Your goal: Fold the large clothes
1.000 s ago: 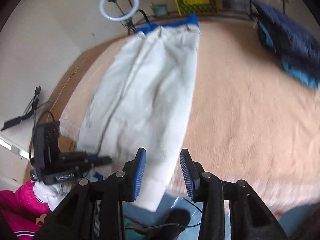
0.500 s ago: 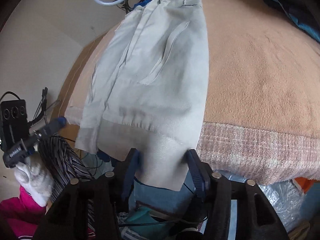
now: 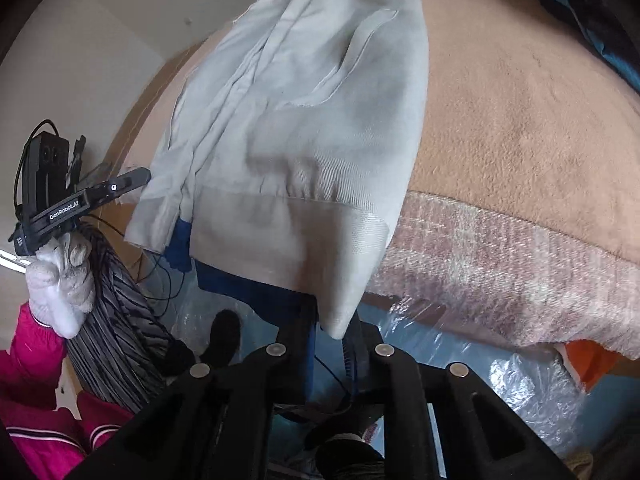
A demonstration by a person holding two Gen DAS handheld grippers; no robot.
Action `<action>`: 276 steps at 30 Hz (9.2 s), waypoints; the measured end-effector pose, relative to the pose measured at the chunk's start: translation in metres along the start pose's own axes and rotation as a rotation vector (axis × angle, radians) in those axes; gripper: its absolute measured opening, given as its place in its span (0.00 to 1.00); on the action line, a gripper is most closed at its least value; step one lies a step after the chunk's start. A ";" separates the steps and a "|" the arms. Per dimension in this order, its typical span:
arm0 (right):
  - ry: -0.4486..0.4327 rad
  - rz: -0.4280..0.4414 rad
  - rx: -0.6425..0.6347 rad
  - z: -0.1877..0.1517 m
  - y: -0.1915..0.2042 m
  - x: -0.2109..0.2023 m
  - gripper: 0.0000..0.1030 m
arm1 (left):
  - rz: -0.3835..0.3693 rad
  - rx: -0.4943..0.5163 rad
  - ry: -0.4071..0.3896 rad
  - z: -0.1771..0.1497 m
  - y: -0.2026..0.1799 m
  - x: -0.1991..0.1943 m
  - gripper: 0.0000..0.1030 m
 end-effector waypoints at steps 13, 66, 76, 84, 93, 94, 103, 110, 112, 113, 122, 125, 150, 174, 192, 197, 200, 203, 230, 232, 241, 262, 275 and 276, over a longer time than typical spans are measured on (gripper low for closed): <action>-0.356 -0.061 -0.066 0.088 0.013 -0.060 0.31 | 0.009 -0.020 -0.100 0.042 0.002 -0.019 0.13; 0.021 0.135 0.058 0.006 -0.012 0.022 0.59 | -0.356 -0.296 0.177 -0.026 0.035 0.035 0.66; 0.062 0.380 0.090 0.013 -0.014 0.039 0.31 | -0.298 -0.255 0.197 -0.027 0.024 0.020 0.42; -0.009 0.442 0.085 0.013 -0.008 0.008 0.05 | -0.317 -0.237 0.186 -0.019 0.006 -0.005 0.26; -0.146 0.540 0.112 0.029 0.006 -0.032 0.04 | -0.392 -0.226 0.120 0.012 -0.016 -0.045 0.22; -0.162 0.539 0.115 0.032 0.004 -0.040 0.04 | -0.394 -0.214 0.106 0.018 -0.019 -0.051 0.21; -0.300 0.527 0.157 0.067 0.007 -0.075 0.03 | -0.379 -0.196 0.027 0.076 -0.030 -0.078 0.21; -0.349 0.500 0.166 0.114 0.001 -0.096 0.02 | -0.369 -0.216 -0.009 0.117 -0.027 -0.073 0.21; -0.356 0.494 0.174 0.129 -0.001 -0.100 0.02 | -0.377 -0.237 -0.015 0.130 -0.021 -0.070 0.21; -0.357 0.493 0.178 0.137 -0.002 -0.100 0.02 | -0.384 -0.251 -0.019 0.139 -0.018 -0.068 0.21; -0.350 0.478 0.287 0.219 -0.035 -0.073 0.02 | -0.400 -0.369 -0.014 0.199 0.017 -0.026 0.21; -0.336 0.472 0.332 0.243 -0.050 -0.053 0.02 | -0.400 -0.402 0.001 0.215 0.032 -0.005 0.21; -0.381 0.434 0.249 0.240 -0.092 -0.059 0.42 | -0.396 -0.293 -0.101 0.238 0.065 -0.032 0.61; -0.264 0.362 0.065 0.215 -0.082 -0.011 0.42 | -0.210 -0.103 0.006 0.209 0.068 0.018 0.61; -0.296 0.459 0.108 0.231 -0.093 -0.006 0.40 | -0.296 -0.126 0.047 0.208 0.071 0.037 0.38; -0.275 0.373 0.058 0.230 -0.089 -0.003 0.41 | -0.322 -0.152 0.054 0.206 0.078 0.037 0.32; -0.245 0.340 0.029 0.226 -0.087 -0.004 0.41 | -0.298 -0.140 0.053 0.204 0.076 0.036 0.32; -0.227 0.329 0.018 0.221 -0.090 -0.005 0.41 | -0.290 -0.132 0.052 0.204 0.075 0.036 0.32; -0.367 0.205 0.031 0.219 -0.058 -0.034 0.04 | -0.241 -0.165 -0.052 0.189 0.061 -0.004 0.12; -0.329 0.093 0.036 0.229 -0.063 -0.016 0.04 | -0.146 -0.163 -0.032 0.191 0.069 0.009 0.12; -0.318 -0.002 0.080 0.234 -0.067 -0.020 0.17 | -0.112 -0.175 -0.044 0.191 0.075 0.016 0.15; -0.325 -0.265 -0.131 0.255 -0.006 -0.003 0.27 | 0.212 -0.111 -0.135 0.185 0.066 -0.019 0.26; -0.350 -0.329 -0.094 0.263 -0.002 -0.007 0.27 | 0.330 0.047 -0.122 0.218 0.033 0.022 0.27; -0.344 -0.353 -0.102 0.263 -0.002 -0.004 0.27 | 0.341 0.050 -0.115 0.219 0.036 0.027 0.27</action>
Point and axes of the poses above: each gripper's, at about its wrist camera, not at the fingertips, and x roughly the way its jaws point, y to its left, z to its top, the point moved 6 cm from there along x, roughly the way its jaws point, and after that the axes turned 15 degrees about y, right-handed, at the moved point
